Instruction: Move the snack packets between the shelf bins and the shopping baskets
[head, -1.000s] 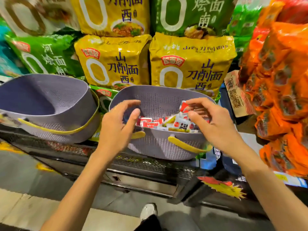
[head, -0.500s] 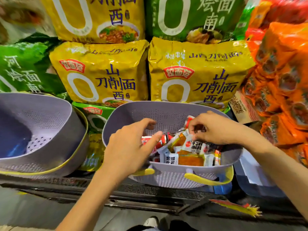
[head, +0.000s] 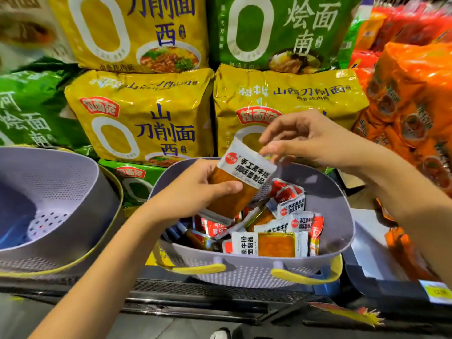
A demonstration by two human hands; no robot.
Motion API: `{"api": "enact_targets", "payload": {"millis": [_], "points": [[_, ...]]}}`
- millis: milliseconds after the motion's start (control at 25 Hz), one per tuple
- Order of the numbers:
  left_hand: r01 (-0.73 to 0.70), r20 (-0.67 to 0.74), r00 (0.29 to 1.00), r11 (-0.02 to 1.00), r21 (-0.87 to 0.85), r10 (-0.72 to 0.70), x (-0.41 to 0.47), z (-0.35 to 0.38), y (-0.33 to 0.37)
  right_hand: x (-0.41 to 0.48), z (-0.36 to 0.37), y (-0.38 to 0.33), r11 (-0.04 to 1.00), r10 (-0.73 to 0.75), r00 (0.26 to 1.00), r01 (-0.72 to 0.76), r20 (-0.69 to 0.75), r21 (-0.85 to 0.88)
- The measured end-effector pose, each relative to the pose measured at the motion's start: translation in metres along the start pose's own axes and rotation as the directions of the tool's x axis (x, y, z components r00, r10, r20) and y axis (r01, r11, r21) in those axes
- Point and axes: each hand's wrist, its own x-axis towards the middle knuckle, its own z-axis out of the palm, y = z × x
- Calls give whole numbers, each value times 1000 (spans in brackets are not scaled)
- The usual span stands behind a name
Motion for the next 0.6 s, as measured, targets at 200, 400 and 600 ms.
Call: {"api": "enact_targets", "payload": {"millis": [200, 400, 600], "points": [[78, -155, 983, 991, -113, -95, 0, -11, -13, -24, 9, 44, 577, 480, 852, -128, 207, -807], [120, -229, 960, 977, -177, -159, -3, -13, -16, -32, 20, 56, 437, 531, 825, -72, 193, -897], [223, -281, 915, 942, -250, -290, 0, -13, -17, -27, -3, 42, 817, 347, 887, -126, 304, -563]]}}
